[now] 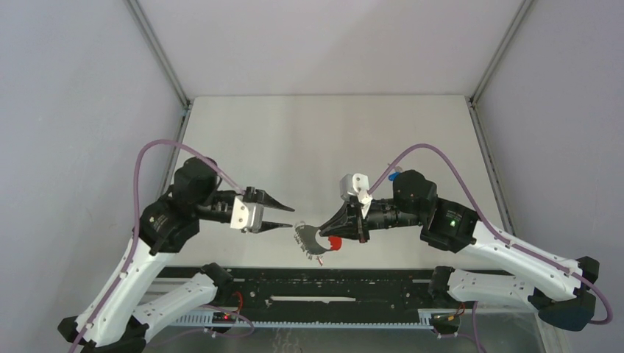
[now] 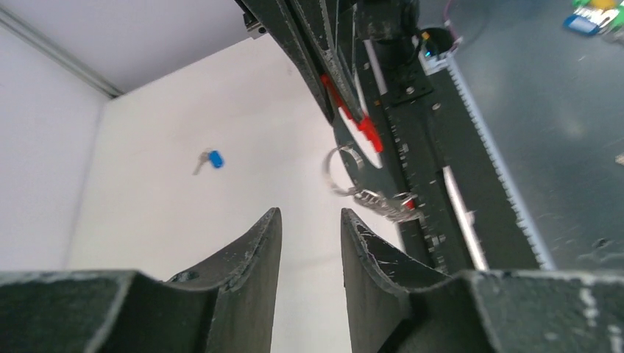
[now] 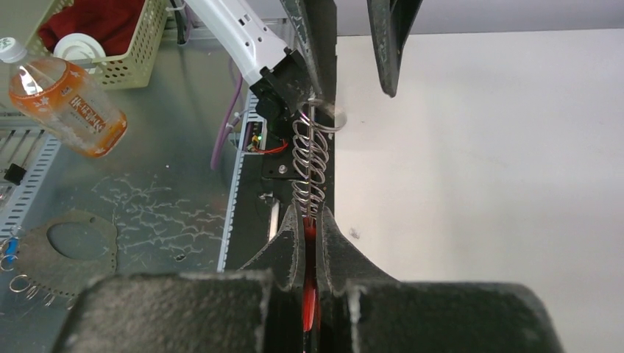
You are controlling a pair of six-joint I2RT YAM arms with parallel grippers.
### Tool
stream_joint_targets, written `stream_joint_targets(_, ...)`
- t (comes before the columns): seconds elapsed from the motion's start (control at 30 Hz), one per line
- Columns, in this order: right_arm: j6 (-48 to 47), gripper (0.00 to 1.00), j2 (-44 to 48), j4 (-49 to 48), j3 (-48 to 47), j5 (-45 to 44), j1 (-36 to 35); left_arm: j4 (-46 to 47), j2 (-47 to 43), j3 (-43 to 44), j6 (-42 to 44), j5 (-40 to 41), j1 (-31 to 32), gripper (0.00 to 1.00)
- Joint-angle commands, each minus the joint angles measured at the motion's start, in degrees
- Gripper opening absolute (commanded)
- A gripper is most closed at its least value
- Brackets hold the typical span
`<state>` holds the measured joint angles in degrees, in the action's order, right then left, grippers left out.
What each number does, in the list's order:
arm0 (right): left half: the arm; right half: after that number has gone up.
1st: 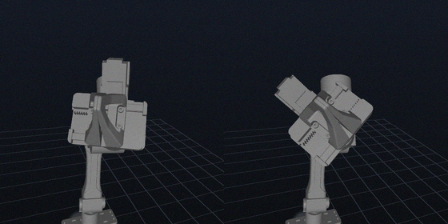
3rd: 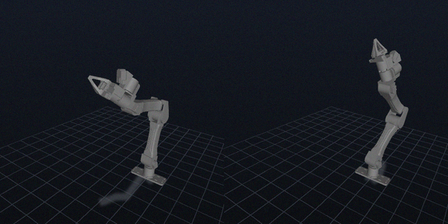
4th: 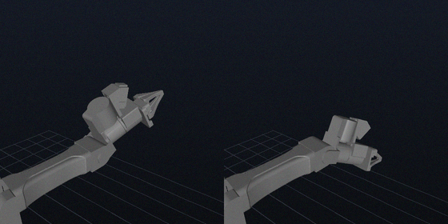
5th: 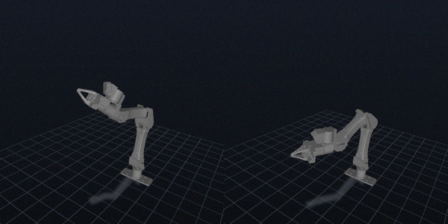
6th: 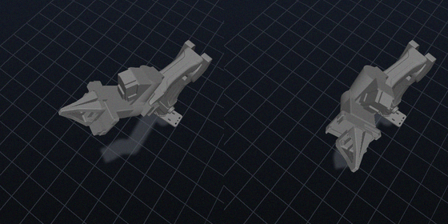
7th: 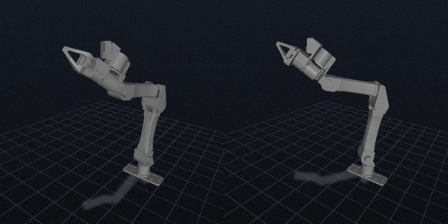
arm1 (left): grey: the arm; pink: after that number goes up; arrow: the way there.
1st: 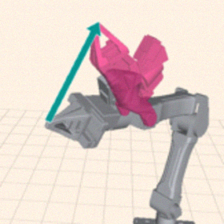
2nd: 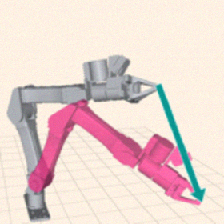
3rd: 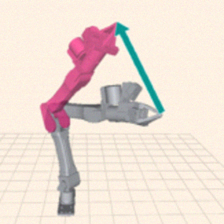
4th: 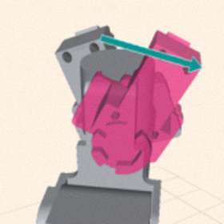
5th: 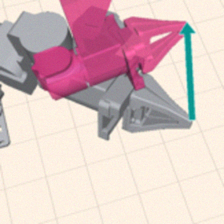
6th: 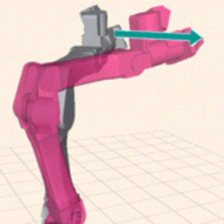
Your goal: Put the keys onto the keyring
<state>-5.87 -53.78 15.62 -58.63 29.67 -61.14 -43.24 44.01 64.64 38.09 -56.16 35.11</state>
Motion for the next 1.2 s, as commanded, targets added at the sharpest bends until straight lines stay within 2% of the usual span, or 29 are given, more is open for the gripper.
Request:
stream_joint_targets(0.0,0.52,0.00,0.47,-1.06,-1.89,1.90,0.32,-9.89,0.30,6.04,18.12,4.54,-0.05,0.40)
stream_joint_targets(0.07,0.42,0.00,0.31,-0.50,-2.17,2.62,0.32,-12.28,0.22,6.89,24.70,6.53,-0.06,0.41)
stream_joint_targets(0.17,0.34,0.00,-0.36,0.34,-2.77,3.38,0.32,-12.44,-0.31,6.84,29.35,6.78,0.15,0.45)
stream_joint_targets(0.4,0.85,0.00,-0.71,1.39,-3.00,4.90,0.37,-12.42,-2.89,2.67,29.23,7.16,6.02,0.50)
stream_joint_targets(0.57,1.56,0.00,-1.60,1.45,-3.15,7.42,0.82,6.43,-10.39,-7.13,24.58,12.06,9.85,0.50)
stream_joint_targets(0.87,6.17,0.00,-4.01,-0.98,-3.42,17.17,3.11,11.83,-13.17,-11.81,30.60,15.68,14.99,0.51)
stream_joint_targets(1.17,8.95,0.00,-4.66,-3.93,-3.42,20.25,4.29,6.38,-14.13,-13.83,38.67,17.12,17.01,0.53)
